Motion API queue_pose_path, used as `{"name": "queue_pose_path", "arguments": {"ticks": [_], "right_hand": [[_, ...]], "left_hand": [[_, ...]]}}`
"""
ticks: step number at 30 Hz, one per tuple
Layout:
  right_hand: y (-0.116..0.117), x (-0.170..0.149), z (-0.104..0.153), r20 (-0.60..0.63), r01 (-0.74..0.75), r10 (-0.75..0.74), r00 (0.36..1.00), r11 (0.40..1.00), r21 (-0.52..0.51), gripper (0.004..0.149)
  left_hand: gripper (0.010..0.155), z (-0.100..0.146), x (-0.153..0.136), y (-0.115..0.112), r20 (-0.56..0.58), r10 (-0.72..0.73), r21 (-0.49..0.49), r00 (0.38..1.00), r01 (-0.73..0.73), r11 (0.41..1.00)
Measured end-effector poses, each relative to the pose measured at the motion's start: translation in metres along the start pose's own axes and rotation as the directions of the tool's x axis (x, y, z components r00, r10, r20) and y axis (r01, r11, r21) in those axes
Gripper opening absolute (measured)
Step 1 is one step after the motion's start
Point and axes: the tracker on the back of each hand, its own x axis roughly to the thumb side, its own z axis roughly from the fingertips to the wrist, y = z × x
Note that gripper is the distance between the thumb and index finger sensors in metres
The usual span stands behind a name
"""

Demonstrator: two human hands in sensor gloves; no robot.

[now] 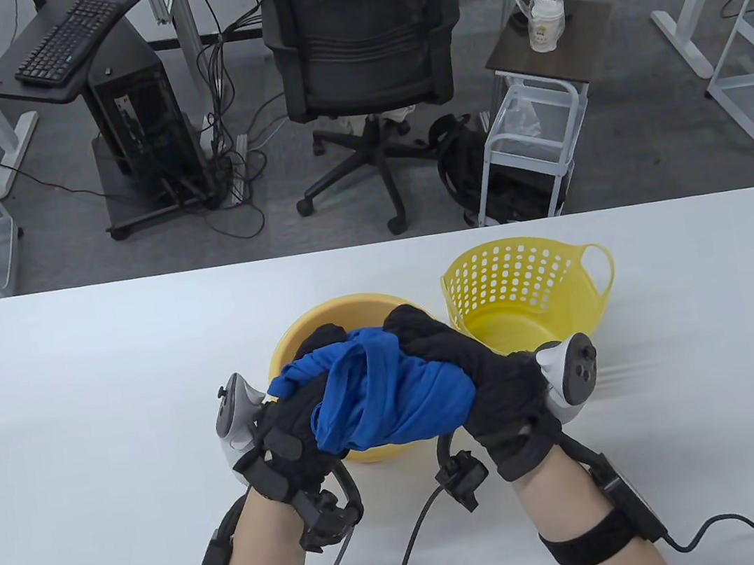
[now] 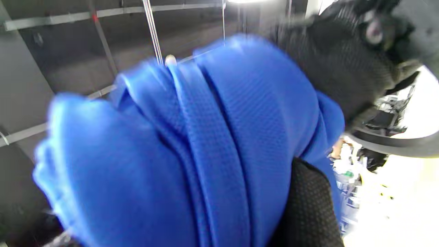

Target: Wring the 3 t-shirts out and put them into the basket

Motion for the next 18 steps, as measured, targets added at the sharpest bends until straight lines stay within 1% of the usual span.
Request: {"name": "queue_pose_path", "arguments": {"ticks": [1,2,3,4,5,6,7,9,10,11,13,14,15,16,17,18], "right_hand": [[-0.002,-0.007,-0.001,-0.034,0.063,-0.063,0.997,0.998,-0.001,0.047],[-0.002,-0.017,-0.003,-0.12,0.187,-0.183,0.976,0.982,0.027,0.047],[-0.001,-0.021,-0.002,-0.194,0.25,-0.238,0.952,0.968,0.037,0.048],[0.0,-0.026,-0.001,-0.273,0.339,-0.313,0.91,0.94,0.051,0.048],[0.001,-0.031,-0.002,-0.337,0.391,-0.347,0.875,0.918,0.069,0.048],[0.0,-0.033,0.0,-0.398,0.407,-0.34,0.852,0.909,0.093,0.05],[-0.002,-0.034,0.0,-0.423,0.388,-0.314,0.85,0.916,0.1,0.052],[-0.008,-0.035,0.0,-0.457,0.299,-0.218,0.862,0.948,0.113,0.055],[-0.01,-0.035,0.001,-0.473,0.304,-0.223,0.853,0.947,0.103,0.055],[-0.012,-0.035,0.001,-0.468,0.334,-0.264,0.843,0.94,0.07,0.054],[-0.013,-0.035,-0.001,-0.428,0.353,-0.301,0.852,0.935,0.045,0.053],[-0.013,-0.035,-0.001,-0.439,0.351,-0.304,0.846,0.936,0.03,0.052],[-0.014,-0.035,0.0,-0.427,0.344,-0.304,0.851,0.939,0.017,0.05],[-0.016,-0.034,0.0,-0.412,0.323,-0.298,0.861,0.946,-0.009,0.049],[-0.018,-0.034,0.0,-0.407,0.301,-0.288,0.867,0.953,-0.033,0.048],[-0.02,-0.033,-0.001,-0.392,0.272,-0.262,0.882,0.962,-0.031,0.047]], "left_hand": [[0.06,0.0,0.003,-0.002,0.022,-0.044,0.004,0.999,0.044,0.999],[0.059,0.0,0.006,-0.005,0.04,-0.102,0.001,0.994,0.102,0.995],[0.058,-0.001,0.007,-0.007,0.044,-0.117,-0.012,0.992,0.118,0.993],[0.057,-0.001,0.007,-0.009,0.046,-0.119,-0.035,0.992,0.121,0.992],[0.056,-0.001,0.008,-0.011,0.048,-0.114,-0.065,0.992,0.117,0.991],[0.056,-0.001,0.009,-0.012,0.047,-0.138,-0.075,0.989,0.141,0.987],[0.055,0.0,0.011,-0.012,0.054,-0.182,-0.071,0.982,0.186,0.98],[0.055,0.001,0.016,-0.013,0.064,-0.304,-0.07,0.951,0.308,0.949],[0.055,0.001,0.018,-0.014,0.06,-0.367,-0.063,0.928,0.37,0.927],[0.056,0.001,0.021,-0.015,0.066,-0.448,-0.058,0.892,0.451,0.89],[0.056,0.002,0.023,-0.018,0.044,-0.535,-0.048,0.844,0.536,0.843],[0.057,0.003,0.024,-0.018,0.029,-0.565,-0.051,0.825,0.566,0.823],[0.058,0.003,0.023,-0.017,0.017,-0.584,-0.073,0.811,0.584,0.809],[0.061,0.004,0.024,-0.016,-0.036,-0.612,-0.083,0.79,0.608,0.79],[0.066,0.005,0.025,-0.014,-0.075,-0.646,-0.094,0.76,0.64,0.763],[0.07,0.006,0.026,-0.011,-0.125,-0.722,-0.115,0.68,0.713,0.691]]}}
